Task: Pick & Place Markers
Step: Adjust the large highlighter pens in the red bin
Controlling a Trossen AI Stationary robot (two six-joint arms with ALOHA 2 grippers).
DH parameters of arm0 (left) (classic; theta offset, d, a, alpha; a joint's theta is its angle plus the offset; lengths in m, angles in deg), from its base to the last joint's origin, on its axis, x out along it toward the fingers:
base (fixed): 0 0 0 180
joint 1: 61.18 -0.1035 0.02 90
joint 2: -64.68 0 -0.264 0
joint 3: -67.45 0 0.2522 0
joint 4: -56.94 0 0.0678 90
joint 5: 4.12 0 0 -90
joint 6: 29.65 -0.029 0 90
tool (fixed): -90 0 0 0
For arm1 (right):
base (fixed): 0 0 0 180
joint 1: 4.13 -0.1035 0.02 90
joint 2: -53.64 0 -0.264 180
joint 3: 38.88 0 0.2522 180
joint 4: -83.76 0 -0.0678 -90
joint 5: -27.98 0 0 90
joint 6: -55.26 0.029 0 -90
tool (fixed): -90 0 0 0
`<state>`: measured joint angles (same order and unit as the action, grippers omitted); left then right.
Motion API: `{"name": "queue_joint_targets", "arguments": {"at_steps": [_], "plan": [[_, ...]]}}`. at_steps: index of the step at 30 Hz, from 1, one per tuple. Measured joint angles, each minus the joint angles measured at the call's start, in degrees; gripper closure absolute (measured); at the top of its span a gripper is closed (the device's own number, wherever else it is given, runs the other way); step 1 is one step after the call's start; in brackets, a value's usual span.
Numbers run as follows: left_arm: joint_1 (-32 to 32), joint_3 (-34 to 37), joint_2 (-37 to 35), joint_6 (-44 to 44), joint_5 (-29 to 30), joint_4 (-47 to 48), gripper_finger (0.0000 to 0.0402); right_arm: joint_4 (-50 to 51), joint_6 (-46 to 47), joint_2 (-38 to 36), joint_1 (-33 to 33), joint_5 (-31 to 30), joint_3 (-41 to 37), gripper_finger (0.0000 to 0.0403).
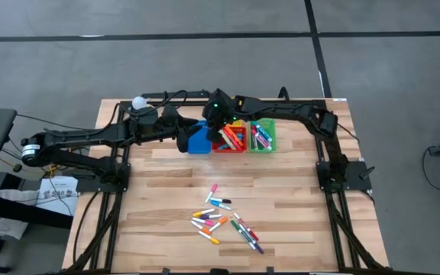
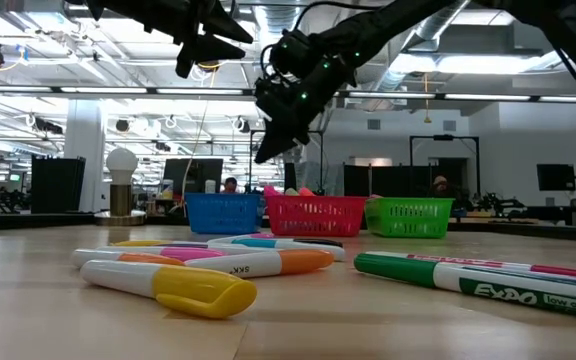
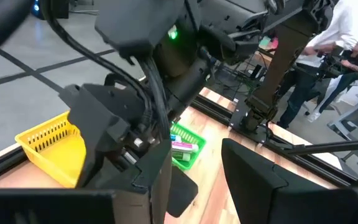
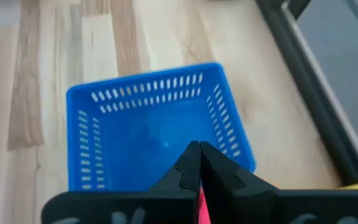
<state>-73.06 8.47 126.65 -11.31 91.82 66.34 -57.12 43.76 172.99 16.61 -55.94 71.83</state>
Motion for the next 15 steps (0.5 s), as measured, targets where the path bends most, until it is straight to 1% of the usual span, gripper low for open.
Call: {"name": "queue_joint_targets", "arguments": {"at_steps": [6,11,12,15], "plan": [[0.0,0.0,0.0,0.0,0.0,0.0,0.0262,2.2,-1.3,0.0,0.9,0.0,0.0,0.0403],[0.0,0.0,0.0,0.2,0.0,0.0,0.0262,4.0,-1.7,2.3,1.6,0.4,-0.2,0.0403],[0.0,0.0,0.0,0.2,0.0,0.0,0.0262,3.2,-1.6,2.5,1.6,0.4,0.0,0.0403],[0.0,0.0,0.0,0.2,0.0,0.0,0.0262,5.0,-1.6,2.6,1.6,0.5,0.0,0.0403]]}}
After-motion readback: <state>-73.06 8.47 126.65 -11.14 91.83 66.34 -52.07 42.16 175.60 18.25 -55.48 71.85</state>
